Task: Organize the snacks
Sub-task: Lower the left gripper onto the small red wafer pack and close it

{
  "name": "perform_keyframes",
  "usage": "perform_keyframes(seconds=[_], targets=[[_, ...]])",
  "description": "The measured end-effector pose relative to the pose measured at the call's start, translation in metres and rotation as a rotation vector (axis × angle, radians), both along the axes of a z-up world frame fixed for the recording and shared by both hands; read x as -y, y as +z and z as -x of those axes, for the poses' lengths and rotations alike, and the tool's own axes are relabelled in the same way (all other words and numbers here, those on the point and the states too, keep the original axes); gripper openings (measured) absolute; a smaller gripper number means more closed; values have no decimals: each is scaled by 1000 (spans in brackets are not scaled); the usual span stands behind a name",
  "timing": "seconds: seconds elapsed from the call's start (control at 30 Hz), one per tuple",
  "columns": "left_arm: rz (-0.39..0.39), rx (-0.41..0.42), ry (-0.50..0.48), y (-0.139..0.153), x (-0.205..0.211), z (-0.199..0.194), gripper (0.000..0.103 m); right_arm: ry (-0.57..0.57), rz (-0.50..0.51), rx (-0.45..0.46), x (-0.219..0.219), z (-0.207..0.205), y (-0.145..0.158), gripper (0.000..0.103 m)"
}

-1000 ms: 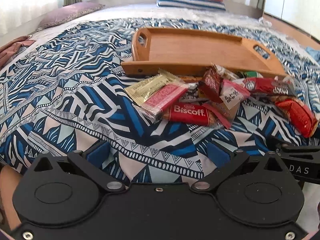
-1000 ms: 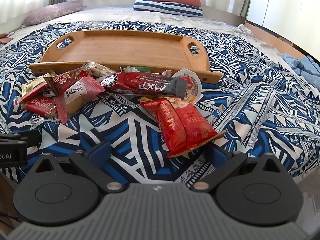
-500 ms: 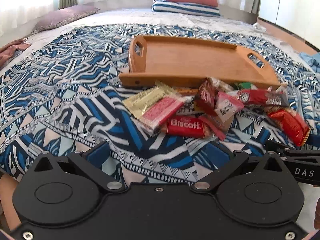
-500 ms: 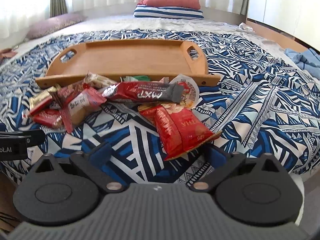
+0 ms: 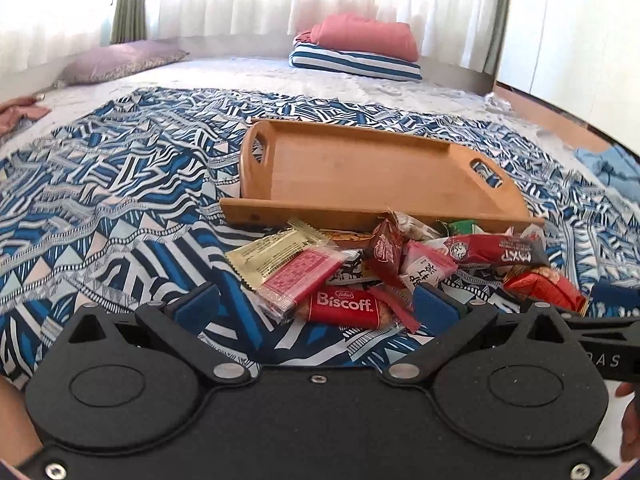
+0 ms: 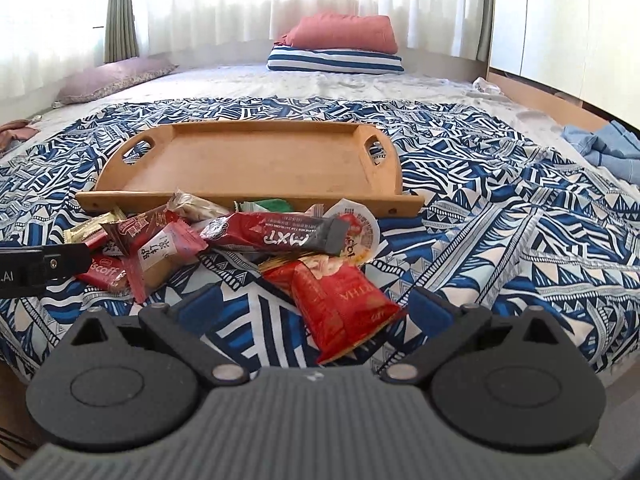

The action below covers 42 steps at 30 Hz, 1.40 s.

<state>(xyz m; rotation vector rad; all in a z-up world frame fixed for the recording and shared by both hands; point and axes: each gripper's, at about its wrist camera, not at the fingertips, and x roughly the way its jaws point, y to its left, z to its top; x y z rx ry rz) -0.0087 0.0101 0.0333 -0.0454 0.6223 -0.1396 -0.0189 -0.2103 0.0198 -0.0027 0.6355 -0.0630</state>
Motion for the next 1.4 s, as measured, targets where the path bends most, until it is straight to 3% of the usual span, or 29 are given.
perform_keyframes(seconds=[0.3,0.5,0.57,0.67,0.83,1.03,1.23,1.4], targets=[[-78,-7,-18,-6,10,-13,102,-4,66,32,-2,-7,-5,96],[-51,-11,-10,-8,1,-21,85,-33,66,21,3,-12,-10,92],[-62,-16,-11,-9,-3,-26,68,-36,64,17,5,-12,-11,91],[-48,-35,-7,-10,-8,-35,54,-37,62,5,8,-14,-13,90],[-14,-60,-15,-14,-14,-49,41,-38,53,0,9,-15,-14,89],[-39,-66,-50,-16,-14,-56,41,-38,36,-17,11,-18,-17,88],[30,-100,-46,-20,-20,-57,40,-46,30,-31,11,-21,-21,87],[40,-107,-47,-22,-22,-56,42,-47,47,-32,8,-21,-22,87]])
